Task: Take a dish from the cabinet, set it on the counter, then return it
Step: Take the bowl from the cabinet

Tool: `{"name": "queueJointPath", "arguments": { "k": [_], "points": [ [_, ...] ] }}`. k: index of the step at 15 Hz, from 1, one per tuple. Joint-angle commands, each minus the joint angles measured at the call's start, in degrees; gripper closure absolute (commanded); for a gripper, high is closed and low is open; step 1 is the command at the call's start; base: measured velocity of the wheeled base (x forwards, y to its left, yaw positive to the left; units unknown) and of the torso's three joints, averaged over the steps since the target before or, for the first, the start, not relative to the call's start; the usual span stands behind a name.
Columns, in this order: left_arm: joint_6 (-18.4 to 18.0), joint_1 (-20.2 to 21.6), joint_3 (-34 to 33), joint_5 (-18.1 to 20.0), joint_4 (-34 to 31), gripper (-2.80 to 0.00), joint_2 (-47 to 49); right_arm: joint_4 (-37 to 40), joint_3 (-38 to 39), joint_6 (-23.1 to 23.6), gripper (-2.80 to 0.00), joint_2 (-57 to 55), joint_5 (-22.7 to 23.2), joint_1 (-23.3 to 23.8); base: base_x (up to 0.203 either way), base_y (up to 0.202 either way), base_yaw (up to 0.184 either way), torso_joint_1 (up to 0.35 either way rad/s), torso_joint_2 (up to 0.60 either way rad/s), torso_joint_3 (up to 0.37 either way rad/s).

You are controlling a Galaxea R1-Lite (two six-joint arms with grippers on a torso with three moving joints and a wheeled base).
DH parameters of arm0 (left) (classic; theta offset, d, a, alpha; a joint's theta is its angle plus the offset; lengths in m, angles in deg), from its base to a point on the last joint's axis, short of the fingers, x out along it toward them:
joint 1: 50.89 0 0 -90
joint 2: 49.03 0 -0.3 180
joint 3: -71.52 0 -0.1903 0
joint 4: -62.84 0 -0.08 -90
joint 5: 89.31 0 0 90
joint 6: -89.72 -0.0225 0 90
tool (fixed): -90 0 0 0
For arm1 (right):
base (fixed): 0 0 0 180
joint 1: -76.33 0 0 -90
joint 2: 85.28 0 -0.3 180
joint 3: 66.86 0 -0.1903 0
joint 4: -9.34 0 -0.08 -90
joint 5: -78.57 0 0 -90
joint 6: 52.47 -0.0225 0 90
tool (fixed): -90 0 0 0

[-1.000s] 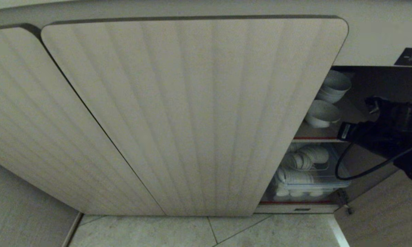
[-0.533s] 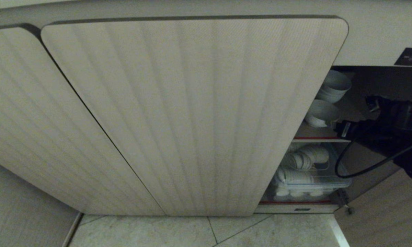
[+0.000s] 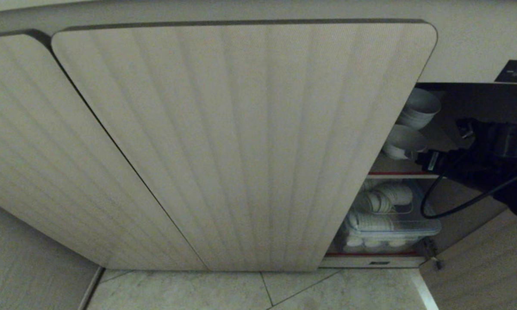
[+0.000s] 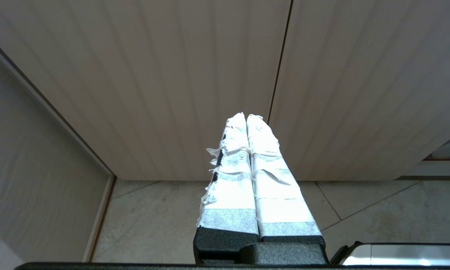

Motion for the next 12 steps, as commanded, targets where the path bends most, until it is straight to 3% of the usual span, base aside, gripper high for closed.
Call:
{"name": "queueJointPath", "arguments": {
  "k": [1,12],
  "points": [
    [0.0,0.0,0.0,0.0,0.0,0.00,0.0,1.2,-0.7,0.0,-2.80,0.1,0.0,0.0,0.000,0.000,0.000,0.000,0.00,0.000],
    [0.0,0.0,0.0,0.0,0.0,0.00,0.0,3.4,-4.5,-2.3,-2.80,-0.3,0.0,0.1,0.000,0.000,0.000,0.000,0.00,0.000]
  ]
}}
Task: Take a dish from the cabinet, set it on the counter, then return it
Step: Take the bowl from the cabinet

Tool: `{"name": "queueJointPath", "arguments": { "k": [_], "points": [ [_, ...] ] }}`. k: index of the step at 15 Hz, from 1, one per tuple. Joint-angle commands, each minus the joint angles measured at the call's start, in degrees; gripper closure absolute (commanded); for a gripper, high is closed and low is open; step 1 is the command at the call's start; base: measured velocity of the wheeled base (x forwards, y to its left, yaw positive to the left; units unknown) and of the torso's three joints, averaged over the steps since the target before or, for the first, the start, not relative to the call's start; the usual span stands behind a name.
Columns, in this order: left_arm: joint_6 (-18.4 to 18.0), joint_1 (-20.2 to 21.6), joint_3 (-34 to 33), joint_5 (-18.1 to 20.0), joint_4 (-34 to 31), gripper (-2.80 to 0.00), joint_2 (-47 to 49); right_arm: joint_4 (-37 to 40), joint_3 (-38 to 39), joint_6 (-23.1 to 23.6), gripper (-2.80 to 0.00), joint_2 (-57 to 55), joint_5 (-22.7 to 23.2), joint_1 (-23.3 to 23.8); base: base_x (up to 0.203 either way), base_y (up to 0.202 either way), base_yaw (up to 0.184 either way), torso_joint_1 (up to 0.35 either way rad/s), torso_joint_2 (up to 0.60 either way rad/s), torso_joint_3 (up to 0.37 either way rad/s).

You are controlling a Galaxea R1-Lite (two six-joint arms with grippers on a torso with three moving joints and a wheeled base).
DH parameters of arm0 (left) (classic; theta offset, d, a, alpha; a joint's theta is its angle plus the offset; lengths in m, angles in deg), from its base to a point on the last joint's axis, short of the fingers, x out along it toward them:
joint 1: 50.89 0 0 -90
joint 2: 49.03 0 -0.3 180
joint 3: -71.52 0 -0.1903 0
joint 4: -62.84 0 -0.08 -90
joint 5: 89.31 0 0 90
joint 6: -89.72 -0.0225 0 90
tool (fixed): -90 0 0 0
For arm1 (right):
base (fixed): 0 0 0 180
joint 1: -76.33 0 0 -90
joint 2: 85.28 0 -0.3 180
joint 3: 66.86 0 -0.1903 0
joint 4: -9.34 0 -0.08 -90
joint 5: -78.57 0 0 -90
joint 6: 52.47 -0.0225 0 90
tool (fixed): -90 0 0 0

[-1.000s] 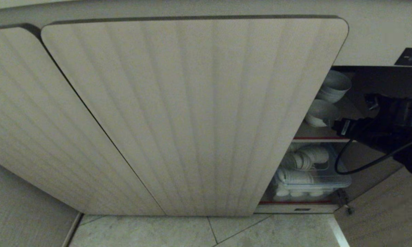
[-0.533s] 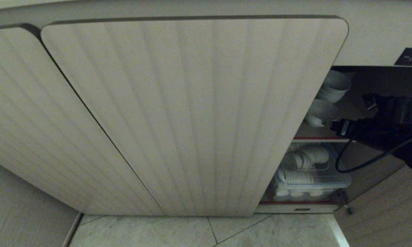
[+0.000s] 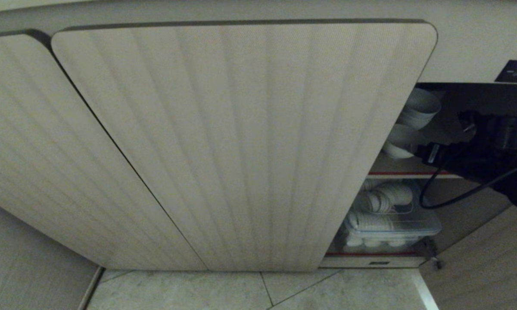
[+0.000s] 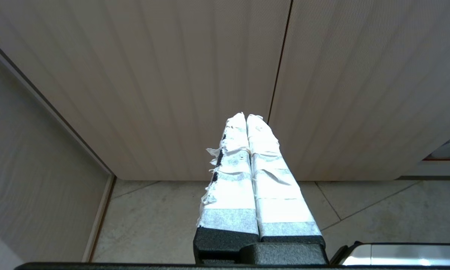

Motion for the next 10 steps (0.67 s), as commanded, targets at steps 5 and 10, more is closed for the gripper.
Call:
{"name": "queueJointPath", "arguments": {
  "k": [5,10],
  "points": [
    [0.0,0.0,0.0,0.0,0.0,0.00,0.0,3.1,-2.1,-0.2,-2.80,-0.6,0.0,0.0,0.000,0.000,0.000,0.000,0.00,0.000],
    [0.0,0.0,0.0,0.0,0.0,0.00,0.0,7.3,-4.7,-3.8,-2.80,-0.8,0.0,0.3,0.000,0.000,0.000,0.000,0.00,0.000]
  ]
}}
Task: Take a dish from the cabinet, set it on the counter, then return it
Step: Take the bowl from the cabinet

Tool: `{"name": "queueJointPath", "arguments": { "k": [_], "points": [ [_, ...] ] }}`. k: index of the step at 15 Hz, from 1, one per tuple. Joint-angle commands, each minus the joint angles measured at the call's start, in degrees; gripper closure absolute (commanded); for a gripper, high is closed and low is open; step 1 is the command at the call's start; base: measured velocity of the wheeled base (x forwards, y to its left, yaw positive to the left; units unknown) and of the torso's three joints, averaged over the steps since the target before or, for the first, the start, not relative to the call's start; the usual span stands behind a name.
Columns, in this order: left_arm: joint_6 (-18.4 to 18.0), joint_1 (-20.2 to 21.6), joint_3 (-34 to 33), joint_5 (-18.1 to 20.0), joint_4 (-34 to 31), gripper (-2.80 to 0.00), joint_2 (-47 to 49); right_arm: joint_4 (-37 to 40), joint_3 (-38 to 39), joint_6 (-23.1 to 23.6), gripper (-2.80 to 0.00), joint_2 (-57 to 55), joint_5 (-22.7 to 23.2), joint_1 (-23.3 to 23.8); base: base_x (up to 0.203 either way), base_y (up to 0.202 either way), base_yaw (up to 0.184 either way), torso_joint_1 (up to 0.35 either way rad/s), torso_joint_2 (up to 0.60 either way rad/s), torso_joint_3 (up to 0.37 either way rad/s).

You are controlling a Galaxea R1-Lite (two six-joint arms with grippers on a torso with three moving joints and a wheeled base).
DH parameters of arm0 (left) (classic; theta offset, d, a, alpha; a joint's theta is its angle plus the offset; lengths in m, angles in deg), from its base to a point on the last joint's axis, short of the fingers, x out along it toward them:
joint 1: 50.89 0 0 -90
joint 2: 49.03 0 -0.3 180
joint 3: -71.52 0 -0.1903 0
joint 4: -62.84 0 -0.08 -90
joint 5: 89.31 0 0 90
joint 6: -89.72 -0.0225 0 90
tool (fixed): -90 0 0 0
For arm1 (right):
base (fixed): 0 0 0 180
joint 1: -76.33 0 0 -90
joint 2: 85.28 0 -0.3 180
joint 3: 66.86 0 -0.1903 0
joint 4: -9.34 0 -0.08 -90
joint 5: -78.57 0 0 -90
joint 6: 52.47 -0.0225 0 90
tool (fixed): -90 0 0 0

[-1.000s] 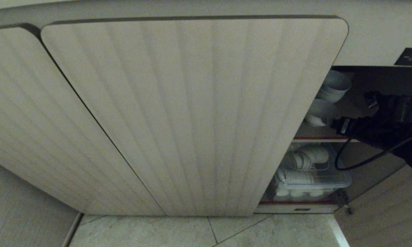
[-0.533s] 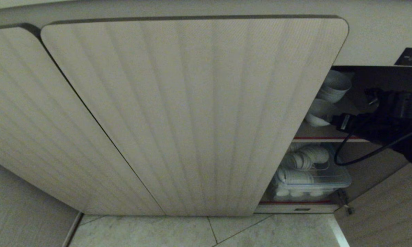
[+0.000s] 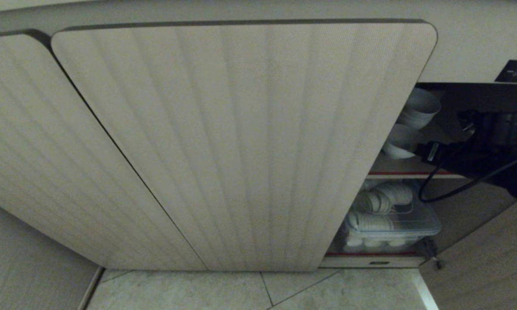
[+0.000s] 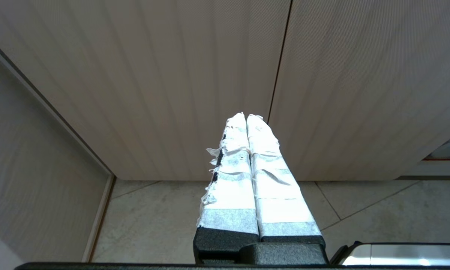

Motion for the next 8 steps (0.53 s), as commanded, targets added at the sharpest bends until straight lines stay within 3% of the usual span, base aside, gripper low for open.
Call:
{"name": "queueJointPath", "arguments": {
  "k": [1,8],
  "points": [
    [0.0,0.0,0.0,0.0,0.0,0.00,0.0,0.8,-1.0,-0.3,-2.80,-0.2,0.0,0.3,0.000,0.000,0.000,0.000,0.00,0.000],
    [0.0,0.0,0.0,0.0,0.0,0.00,0.0,3.5,-4.4,-2.4,-2.80,-1.4,0.0,0.4,0.000,0.000,0.000,0.000,0.00,0.000]
  ]
}}
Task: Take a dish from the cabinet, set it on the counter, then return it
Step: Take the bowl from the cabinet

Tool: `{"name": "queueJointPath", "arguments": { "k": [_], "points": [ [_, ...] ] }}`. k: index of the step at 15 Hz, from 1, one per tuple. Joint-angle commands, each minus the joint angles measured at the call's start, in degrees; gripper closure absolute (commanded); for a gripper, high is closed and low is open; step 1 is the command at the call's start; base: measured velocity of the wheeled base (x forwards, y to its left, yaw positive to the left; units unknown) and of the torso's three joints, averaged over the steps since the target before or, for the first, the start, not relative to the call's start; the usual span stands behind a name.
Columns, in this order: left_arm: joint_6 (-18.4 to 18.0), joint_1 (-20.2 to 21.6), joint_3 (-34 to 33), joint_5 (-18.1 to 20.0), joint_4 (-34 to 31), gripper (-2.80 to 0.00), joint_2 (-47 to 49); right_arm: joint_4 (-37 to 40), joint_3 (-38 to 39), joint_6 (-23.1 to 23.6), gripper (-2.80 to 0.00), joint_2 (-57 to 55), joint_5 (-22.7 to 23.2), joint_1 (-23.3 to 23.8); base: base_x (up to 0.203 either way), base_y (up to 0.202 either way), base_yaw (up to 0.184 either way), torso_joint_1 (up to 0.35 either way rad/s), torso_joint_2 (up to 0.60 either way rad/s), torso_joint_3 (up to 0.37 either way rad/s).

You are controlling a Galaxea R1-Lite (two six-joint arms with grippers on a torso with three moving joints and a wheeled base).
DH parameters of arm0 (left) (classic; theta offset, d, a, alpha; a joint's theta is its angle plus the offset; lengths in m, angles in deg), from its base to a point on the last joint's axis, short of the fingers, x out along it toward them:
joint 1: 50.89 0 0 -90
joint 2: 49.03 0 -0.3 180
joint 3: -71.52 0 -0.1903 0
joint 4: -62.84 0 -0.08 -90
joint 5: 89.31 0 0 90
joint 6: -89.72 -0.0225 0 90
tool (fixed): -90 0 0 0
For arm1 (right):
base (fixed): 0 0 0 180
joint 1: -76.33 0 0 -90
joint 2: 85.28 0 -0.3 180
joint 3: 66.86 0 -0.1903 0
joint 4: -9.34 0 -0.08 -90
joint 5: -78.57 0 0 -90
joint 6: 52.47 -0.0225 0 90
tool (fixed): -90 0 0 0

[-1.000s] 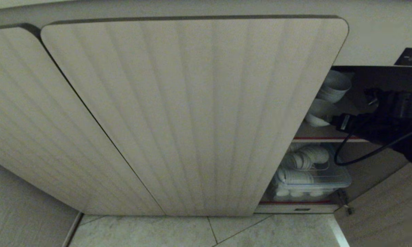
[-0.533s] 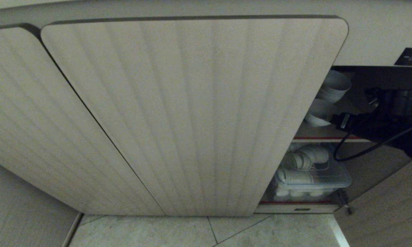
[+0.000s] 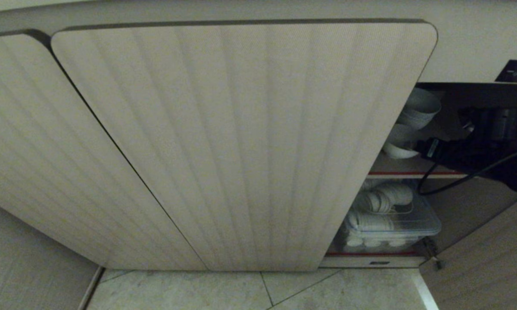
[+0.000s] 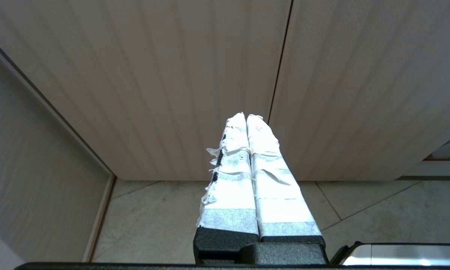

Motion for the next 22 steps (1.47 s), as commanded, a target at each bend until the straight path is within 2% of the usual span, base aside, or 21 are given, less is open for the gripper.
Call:
{"name": "queueJointPath", "arguments": {
  "k": [1,5,9,15,22],
  "points": [
    [0.0,0.0,0.0,0.0,0.0,0.00,0.0,-0.1,-0.8,-0.1,-2.80,-0.5,0.1,0.0,0.000,0.000,0.000,0.000,0.00,0.000],
    [0.0,0.0,0.0,0.0,0.0,0.00,0.0,0.1,-2.7,-0.4,-2.80,-1.2,0.1,0.0,0.000,0.000,0.000,0.000,0.00,0.000],
    [0.0,0.0,0.0,0.0,0.0,0.00,0.0,4.1,-5.6,-0.4,-2.80,-1.7,0.1,0.0,0.000,0.000,0.000,0.000,0.00,0.000],
    [0.0,0.0,0.0,0.0,0.0,0.00,0.0,6.4,-6.4,-0.4,-2.80,-2.2,0.1,0.0,0.000,0.000,0.000,0.000,0.00,0.000],
    [0.0,0.0,0.0,0.0,0.0,0.00,0.0,10.4,-11.4,-0.3,-2.80,-3.9,0.0,0.0,0.000,0.000,0.000,0.000,0.00,0.000]
  ]
}}
